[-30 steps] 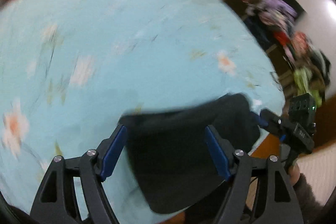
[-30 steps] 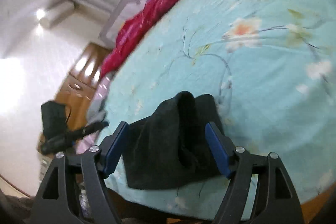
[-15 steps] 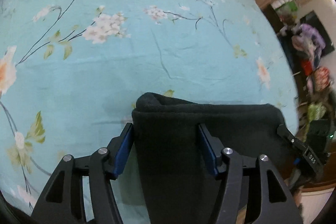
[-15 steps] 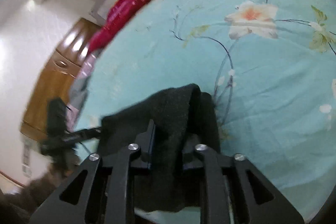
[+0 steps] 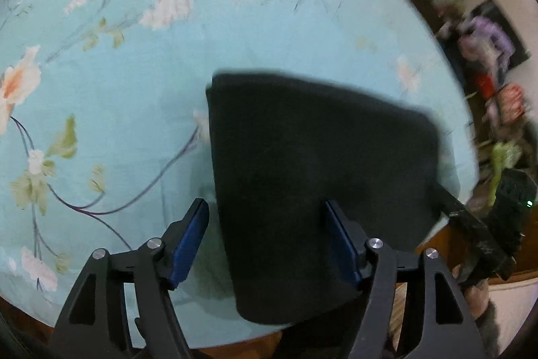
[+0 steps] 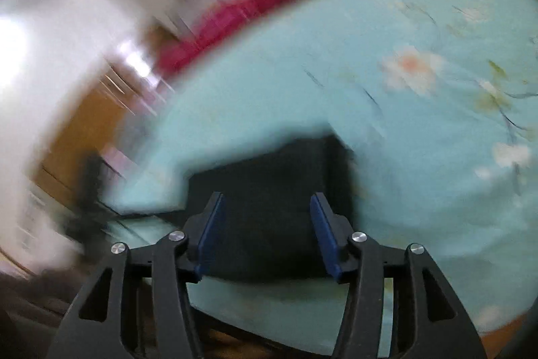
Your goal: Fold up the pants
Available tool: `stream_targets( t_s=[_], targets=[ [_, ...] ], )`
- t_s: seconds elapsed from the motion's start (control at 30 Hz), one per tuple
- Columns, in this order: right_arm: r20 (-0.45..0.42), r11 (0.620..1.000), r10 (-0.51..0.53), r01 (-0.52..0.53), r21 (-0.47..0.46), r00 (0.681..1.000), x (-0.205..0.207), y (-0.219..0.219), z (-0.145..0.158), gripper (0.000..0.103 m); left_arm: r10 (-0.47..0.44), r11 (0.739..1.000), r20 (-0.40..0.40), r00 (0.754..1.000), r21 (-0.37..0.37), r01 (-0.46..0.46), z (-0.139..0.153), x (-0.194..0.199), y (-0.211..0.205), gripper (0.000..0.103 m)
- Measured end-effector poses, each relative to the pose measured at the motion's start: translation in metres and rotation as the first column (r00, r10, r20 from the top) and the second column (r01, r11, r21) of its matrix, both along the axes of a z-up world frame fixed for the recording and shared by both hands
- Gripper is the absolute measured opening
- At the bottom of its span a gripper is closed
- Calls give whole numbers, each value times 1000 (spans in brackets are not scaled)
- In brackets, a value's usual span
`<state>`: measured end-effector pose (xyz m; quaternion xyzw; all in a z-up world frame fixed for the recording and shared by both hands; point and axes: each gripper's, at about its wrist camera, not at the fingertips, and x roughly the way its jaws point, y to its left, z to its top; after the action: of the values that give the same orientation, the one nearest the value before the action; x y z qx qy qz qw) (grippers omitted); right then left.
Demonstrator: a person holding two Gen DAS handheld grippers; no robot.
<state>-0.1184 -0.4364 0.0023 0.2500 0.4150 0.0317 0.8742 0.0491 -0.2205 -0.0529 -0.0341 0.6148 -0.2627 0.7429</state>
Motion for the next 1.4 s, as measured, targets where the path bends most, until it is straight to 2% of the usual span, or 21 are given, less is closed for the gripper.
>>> stream_targets(
  t_s=[0.03, 0.07, 0.17, 0.23, 0.3, 0.4, 0.47, 0.5, 0.53, 0.57, 0.63, 0.7, 0.77, 0.87, 0.9, 0.97, 1.03, 1.1, 1.17, 1.27, 1.4],
  targets=[
    [-103, 998, 1, -7, -59, 995, 5, 3, -23, 55, -4, 1000, -2, 1000, 5, 4, -4, 0, -1, 71],
    [-102, 999, -9, 4, -45, 995, 4, 2, -32, 56, 1, 1000, 1, 1000, -3, -1, -2, 0, 1, 71],
    [-54, 998, -43, 45, 47, 998, -2, -12, -15, 58, 40, 998, 12, 999, -50, -40, 15, 1, 16, 70],
    [16, 990, -68, 66, 122, 998, -8, -26, -2, 59, 72, 993, 14, 997, -96, -70, 22, 3, 28, 70],
    [23, 979, -85, 79, 190, 996, -3, -38, 5, 66, 98, 988, -16, 995, -122, -99, 20, 7, 33, 72],
    [12, 974, -68, 64, 218, 998, 13, -36, 7, 67, 111, 987, -84, 990, -104, -119, 2, 7, 34, 73],
    [-5, 985, -15, 16, 174, 1000, 25, -25, 1, 67, 115, 985, -129, 985, -117, -130, -11, 10, 31, 73],
    [-21, 994, 8, -6, 112, 1000, 32, -16, -3, 64, 115, 984, -130, 985, -122, -131, -11, 13, 27, 72],
    [-49, 998, 39, -36, 52, 998, 42, -8, -8, 55, 104, 984, -124, 987, -130, -120, -8, 14, 23, 54],
    [-70, 998, 55, -56, 0, 996, 47, -2, -10, 36, 79, 983, -125, 989, -153, -98, -1, 16, 18, 46],
    [-55, 997, 73, -73, -5, 996, 56, 0, 0, 18, 83, 979, -100, 992, -176, -100, 12, 16, 15, 45],
    [17, 998, 65, -65, 5, 998, 54, -5, 22, 16, 77, 980, -70, 995, -177, -89, 17, 14, 12, 48],
    [28, 998, 57, -57, -15, 998, 56, -10, 28, 16, 65, 991, -49, 997, -118, -70, 8, 13, 1, 49],
    [-140, 998, 41, -46, -31, 989, 67, -21, -16, 18, 41, 997, -3, 999, -64, -41, 0, 7, -8, 55],
    [-125, 1000, 27, -26, 7, 992, 65, -26, -25, 19, 36, 998, 19, 999, -56, -35, 4, 5, -9, 57],
    [-93, 995, 0, 9, 96, 996, 60, -34, -21, 26, 24, 999, 37, 999, -45, -23, 10, 4, -5, 58],
    [-88, 987, -19, 33, 159, 996, 58, -39, -19, 36, 30, 997, 36, 999, -69, -27, 18, 3, 0, 57],
    [-85, 980, -49, 64, 191, 995, 51, -43, -17, 52, 43, 995, 57, 997, -91, -38, 26, 3, 8, 60],
    [-81, 968, -74, 91, 233, 994, 48, -52, -14, 60, 73, 995, 84, 994, -79, -67, 32, 2, 12, 62],
    [-76, 963, -100, 115, 244, 992, 44, -58, -14, 62, 104, 994, 131, 986, -33, -100, 37, 2, 14, 62],
    [-92, 962, -104, 123, 242, 990, 45, -60, -10, 62, 130, 991, 149, 980, -6, -130, 40, 3, 19, 64]
  ],
)
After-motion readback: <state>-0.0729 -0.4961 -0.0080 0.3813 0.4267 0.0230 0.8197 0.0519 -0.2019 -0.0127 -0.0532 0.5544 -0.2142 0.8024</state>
